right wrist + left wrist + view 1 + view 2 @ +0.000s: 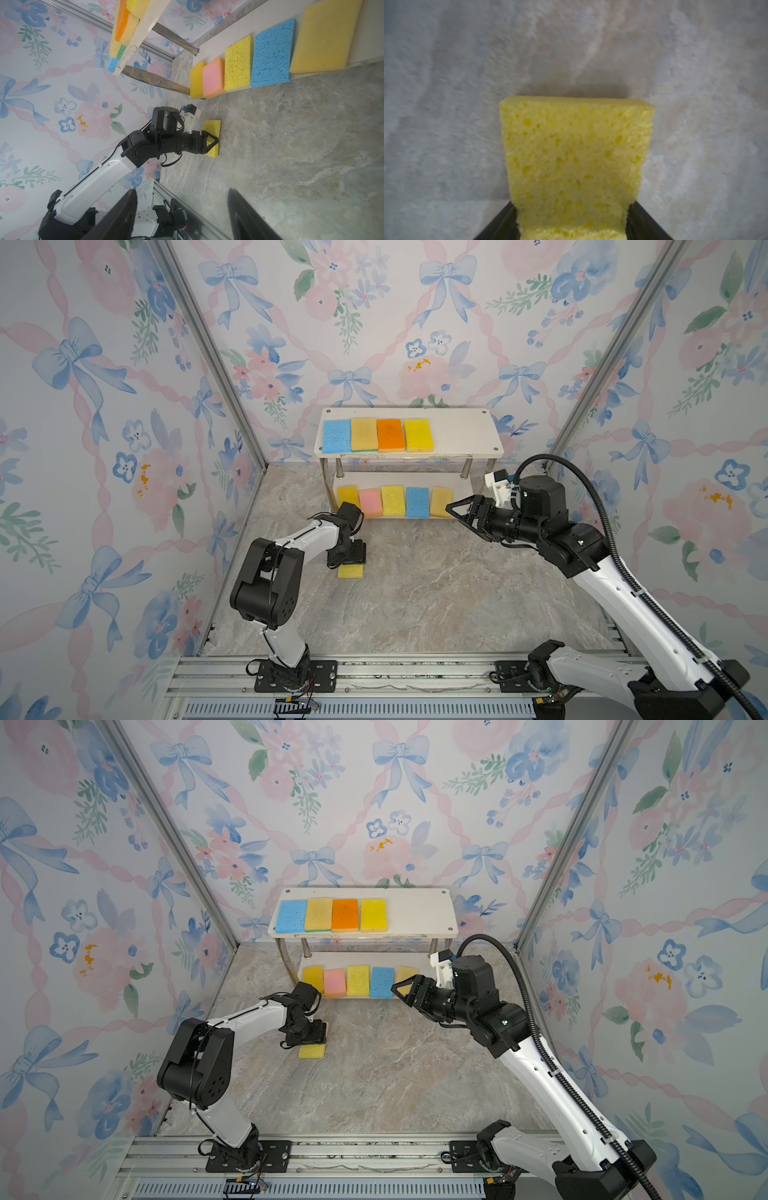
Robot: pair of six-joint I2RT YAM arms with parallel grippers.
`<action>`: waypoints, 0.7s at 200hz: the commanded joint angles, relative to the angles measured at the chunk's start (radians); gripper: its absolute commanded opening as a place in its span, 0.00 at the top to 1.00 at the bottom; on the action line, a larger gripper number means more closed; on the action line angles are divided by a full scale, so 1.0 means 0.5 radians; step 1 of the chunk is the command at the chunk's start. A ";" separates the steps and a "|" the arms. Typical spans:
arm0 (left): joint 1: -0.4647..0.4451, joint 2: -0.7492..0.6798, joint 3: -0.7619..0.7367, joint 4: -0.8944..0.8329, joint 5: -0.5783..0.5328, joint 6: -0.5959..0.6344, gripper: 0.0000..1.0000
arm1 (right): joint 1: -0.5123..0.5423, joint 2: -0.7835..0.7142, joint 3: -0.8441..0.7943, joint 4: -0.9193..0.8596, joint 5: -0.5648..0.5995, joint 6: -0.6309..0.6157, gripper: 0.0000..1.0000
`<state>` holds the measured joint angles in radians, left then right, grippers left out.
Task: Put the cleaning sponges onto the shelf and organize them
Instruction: 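Grasp the yellow cellulose sponge on the table with the left gripper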
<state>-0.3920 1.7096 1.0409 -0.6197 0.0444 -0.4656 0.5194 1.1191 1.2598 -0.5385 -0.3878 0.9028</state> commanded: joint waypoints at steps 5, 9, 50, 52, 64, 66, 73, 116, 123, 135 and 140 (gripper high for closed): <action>-0.255 -0.100 -0.071 0.050 0.128 -0.323 0.26 | 0.030 -0.025 -0.043 0.045 0.005 0.017 0.29; -0.294 -0.105 -0.071 0.064 0.125 -0.358 0.26 | 0.031 -0.025 -0.044 0.048 0.005 0.010 0.29; -0.579 -0.029 0.000 0.119 0.077 -0.581 0.17 | 0.050 -0.031 -0.082 0.050 0.009 -0.005 0.28; -0.588 -0.024 0.001 0.122 0.081 -0.586 0.16 | 0.050 -0.031 -0.087 0.050 0.009 -0.006 0.28; -0.617 0.010 0.020 0.139 0.108 -0.610 0.12 | 0.054 -0.038 -0.096 0.054 0.009 -0.007 0.28; -0.621 0.014 0.024 0.141 0.112 -0.614 0.11 | 0.054 -0.037 -0.098 0.053 0.009 -0.008 0.28; -0.630 0.014 0.042 0.141 0.118 -0.615 0.07 | 0.053 -0.040 -0.099 0.049 0.010 -0.012 0.28; -0.540 -0.076 0.080 0.141 0.258 -0.470 0.02 | 0.044 -0.043 -0.050 -0.070 0.022 -0.113 0.28; -0.508 -0.099 0.067 0.141 0.275 -0.420 0.03 | 0.041 -0.044 -0.047 -0.076 0.023 -0.122 0.28; -0.460 -0.132 0.047 0.140 0.304 -0.316 0.06 | 0.039 -0.044 -0.053 -0.089 0.022 -0.133 0.28; -0.437 -0.138 0.037 0.141 0.321 -0.279 0.08 | 0.040 -0.042 -0.050 -0.095 0.023 -0.138 0.28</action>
<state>-0.6540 1.6913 1.0679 -0.5442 0.1555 -0.7063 0.5339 1.1118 1.2240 -0.5472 -0.3874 0.8711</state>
